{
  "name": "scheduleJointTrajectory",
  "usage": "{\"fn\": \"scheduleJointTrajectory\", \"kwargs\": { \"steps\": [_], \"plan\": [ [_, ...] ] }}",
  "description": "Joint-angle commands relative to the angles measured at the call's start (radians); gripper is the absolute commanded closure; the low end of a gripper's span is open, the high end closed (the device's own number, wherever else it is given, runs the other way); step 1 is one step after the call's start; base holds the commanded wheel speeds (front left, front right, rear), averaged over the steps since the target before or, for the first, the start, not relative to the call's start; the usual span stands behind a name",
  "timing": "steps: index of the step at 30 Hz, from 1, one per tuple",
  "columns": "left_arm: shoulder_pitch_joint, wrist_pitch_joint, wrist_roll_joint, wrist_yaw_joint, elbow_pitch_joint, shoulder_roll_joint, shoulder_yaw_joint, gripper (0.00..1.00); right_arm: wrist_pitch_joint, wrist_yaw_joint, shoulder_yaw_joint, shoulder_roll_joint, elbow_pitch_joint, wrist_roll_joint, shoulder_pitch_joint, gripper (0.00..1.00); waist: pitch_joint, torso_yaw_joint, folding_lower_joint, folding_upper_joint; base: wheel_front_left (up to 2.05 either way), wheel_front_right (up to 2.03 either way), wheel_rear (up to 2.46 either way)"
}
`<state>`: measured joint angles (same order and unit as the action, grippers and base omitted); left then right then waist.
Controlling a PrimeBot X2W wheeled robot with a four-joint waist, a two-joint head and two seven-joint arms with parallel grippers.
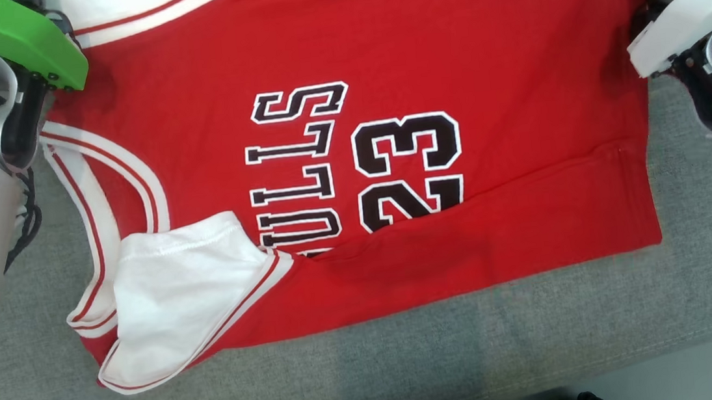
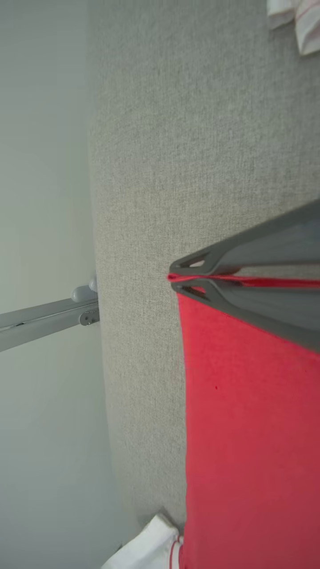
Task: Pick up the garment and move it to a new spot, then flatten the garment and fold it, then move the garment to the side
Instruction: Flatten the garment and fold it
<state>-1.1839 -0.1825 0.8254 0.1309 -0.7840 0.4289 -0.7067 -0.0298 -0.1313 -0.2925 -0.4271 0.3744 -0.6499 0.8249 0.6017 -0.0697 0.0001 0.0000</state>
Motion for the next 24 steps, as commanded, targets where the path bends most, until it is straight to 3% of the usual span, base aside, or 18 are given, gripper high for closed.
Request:
{"fn": "scheduleJointTrajectory", "kwargs": {
  "steps": [1, 8, 14, 24],
  "plan": [
    [-0.022, -0.017, 0.010, -0.001, 0.016, 0.015, 0.001, 1.00, -0.003, 0.001, 0.006, -0.015, -0.012, -0.012, 0.016, 1.00, -0.012, 0.010, -0.0001, 0.0000, 0.00, 0.00, 0.00],
    [-0.021, -0.065, -0.005, -0.001, 0.113, 0.047, 0.021, 1.00, -0.011, 0.001, 0.019, -0.047, -0.046, -0.038, 0.003, 1.00, -0.035, 0.030, -0.0001, 0.0000, 0.00, 0.00, 0.00],
    [0.085, -0.080, -0.004, -0.017, 0.277, 0.076, 0.061, 1.00, 0.009, 0.001, 0.039, -0.048, -0.094, -0.072, -0.068, 1.00, -0.048, 0.042, -0.0001, 0.0000, 0.00, 0.00, 0.00],
    [0.510, -0.082, -0.069, -0.140, 0.815, 0.161, 0.196, 1.00, 0.054, 0.001, 0.123, -0.048, -0.316, -0.118, -0.347, 1.00, -0.069, 0.063, -0.0001, 0.0000, 0.00, 0.00, 0.00]
  ]
}}
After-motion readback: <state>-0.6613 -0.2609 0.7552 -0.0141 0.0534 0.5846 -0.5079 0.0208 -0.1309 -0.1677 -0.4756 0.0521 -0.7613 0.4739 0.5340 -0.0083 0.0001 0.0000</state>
